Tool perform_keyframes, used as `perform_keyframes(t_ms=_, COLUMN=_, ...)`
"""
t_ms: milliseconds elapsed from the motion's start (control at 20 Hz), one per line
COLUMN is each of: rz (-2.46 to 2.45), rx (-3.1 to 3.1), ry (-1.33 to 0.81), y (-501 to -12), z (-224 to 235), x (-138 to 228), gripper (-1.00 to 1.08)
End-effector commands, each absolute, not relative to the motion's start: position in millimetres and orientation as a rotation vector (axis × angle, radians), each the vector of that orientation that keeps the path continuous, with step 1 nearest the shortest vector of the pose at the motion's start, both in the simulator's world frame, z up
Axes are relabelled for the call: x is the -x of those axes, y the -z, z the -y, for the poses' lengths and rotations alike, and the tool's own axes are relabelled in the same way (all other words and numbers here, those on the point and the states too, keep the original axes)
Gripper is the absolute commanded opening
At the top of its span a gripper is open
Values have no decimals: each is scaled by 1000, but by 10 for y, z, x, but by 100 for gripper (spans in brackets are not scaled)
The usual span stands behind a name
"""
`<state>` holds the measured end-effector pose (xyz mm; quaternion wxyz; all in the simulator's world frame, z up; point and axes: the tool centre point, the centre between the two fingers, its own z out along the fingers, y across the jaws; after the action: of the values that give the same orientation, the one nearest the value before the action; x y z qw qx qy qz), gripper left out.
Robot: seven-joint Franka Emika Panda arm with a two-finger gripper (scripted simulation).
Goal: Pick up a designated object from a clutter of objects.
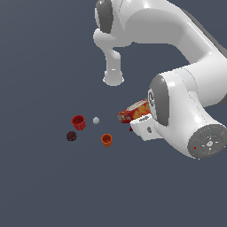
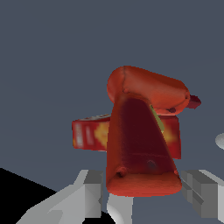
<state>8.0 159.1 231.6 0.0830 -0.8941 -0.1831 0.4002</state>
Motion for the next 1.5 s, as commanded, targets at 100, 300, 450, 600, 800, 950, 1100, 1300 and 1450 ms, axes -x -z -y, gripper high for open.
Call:
perform_keyframes(t_ms=100, rz=642, rx=2721, ry=-1059, y=-2737, z=-1367, x=-137, gripper=-100)
perform_keyframes(t_ms=300, rz=724, rx=2758, ry=-938, y=-3095, z=-1163, x=-159, gripper=-100)
perform_keyframes(t_ms=450, rz=786, rx=2782, ry=-844, y=-3364, z=-1004, x=-161, gripper=-100)
perform_keyframes(t_ms=600, rz=847, rx=2802, ry=-746, y=-3632, z=-837, x=-150, gripper=-100)
perform_keyframes(t_ms=800, rz=922, rx=2820, ry=-622, y=-3961, z=-620, x=-119, gripper=-100)
perform_keyframes(t_ms=950, rz=968, rx=2828, ry=-542, y=-4161, z=-479, x=-91, gripper=-100)
perform_keyframes(t_ms=1100, rz=1004, rx=2832, ry=-477, y=-4321, z=-361, x=-64, gripper=-100)
perform_keyframes(t_ms=1300, rz=1038, rx=2834, ry=-413, y=-4472, z=-243, x=-35, gripper=-100)
perform_keyframes(t_ms=1450, rz=1053, rx=2833, ry=-384, y=-4538, z=-189, x=-21, gripper=-100)
